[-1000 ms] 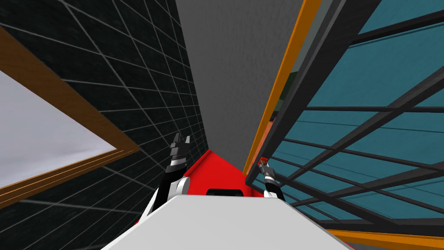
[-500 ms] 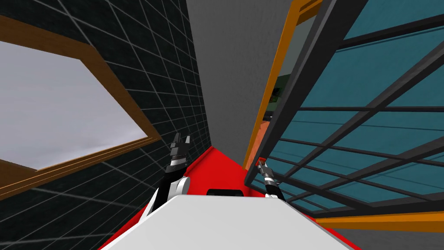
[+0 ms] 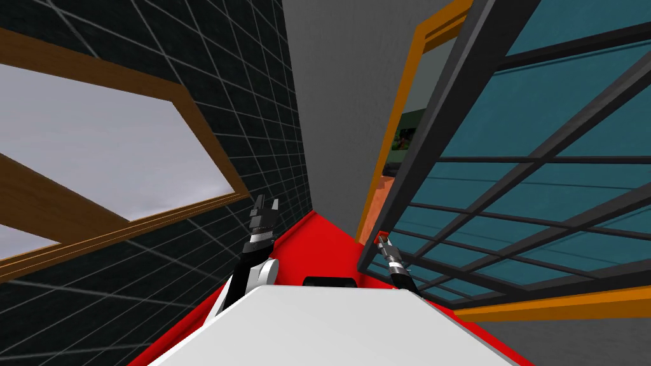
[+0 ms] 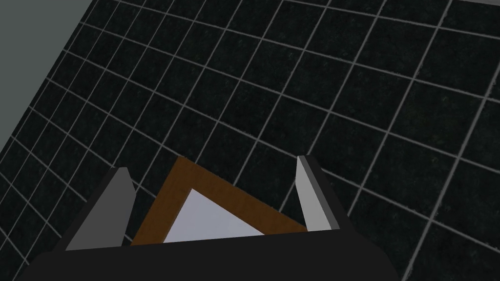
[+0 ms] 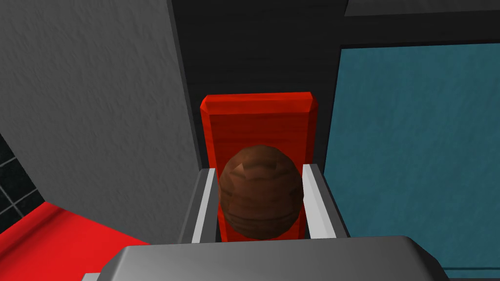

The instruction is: Pull the door open

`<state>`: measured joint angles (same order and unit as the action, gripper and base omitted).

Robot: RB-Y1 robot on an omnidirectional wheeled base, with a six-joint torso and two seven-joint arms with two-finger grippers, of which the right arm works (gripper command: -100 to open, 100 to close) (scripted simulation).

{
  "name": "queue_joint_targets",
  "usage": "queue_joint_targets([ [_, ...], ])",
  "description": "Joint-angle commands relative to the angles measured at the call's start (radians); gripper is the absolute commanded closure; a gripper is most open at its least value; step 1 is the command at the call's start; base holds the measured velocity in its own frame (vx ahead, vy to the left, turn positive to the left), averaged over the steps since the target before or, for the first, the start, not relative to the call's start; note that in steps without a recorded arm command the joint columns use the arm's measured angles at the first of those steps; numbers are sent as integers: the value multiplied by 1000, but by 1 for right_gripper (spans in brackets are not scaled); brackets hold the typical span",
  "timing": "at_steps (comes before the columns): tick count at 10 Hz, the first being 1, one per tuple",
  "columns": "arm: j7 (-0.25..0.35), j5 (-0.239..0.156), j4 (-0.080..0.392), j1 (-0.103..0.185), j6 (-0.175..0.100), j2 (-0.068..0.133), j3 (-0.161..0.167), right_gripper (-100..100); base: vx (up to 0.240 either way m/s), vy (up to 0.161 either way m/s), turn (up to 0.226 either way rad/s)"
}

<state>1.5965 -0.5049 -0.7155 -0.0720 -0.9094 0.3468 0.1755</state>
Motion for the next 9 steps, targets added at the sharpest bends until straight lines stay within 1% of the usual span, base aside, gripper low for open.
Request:
queue_joint_targets([
  [1,24,13,-22,-22,-9,18,25,100,-253,-9,100],
  [4,60,33,-35,-40,-27,43,61,100,-242,-19,72],
  [5,50,28,-37,-39,-16,40,53,100,-97,-5,20],
  [6,74,40,-36,-55,-38,56,76,100,-153,-39,114],
  [8,97,51,-38,-71,-63,74,98,100,-263,-43,123],
  [9,115,60,-40,-83,-84,89,115,100,-228,-36,106],
])
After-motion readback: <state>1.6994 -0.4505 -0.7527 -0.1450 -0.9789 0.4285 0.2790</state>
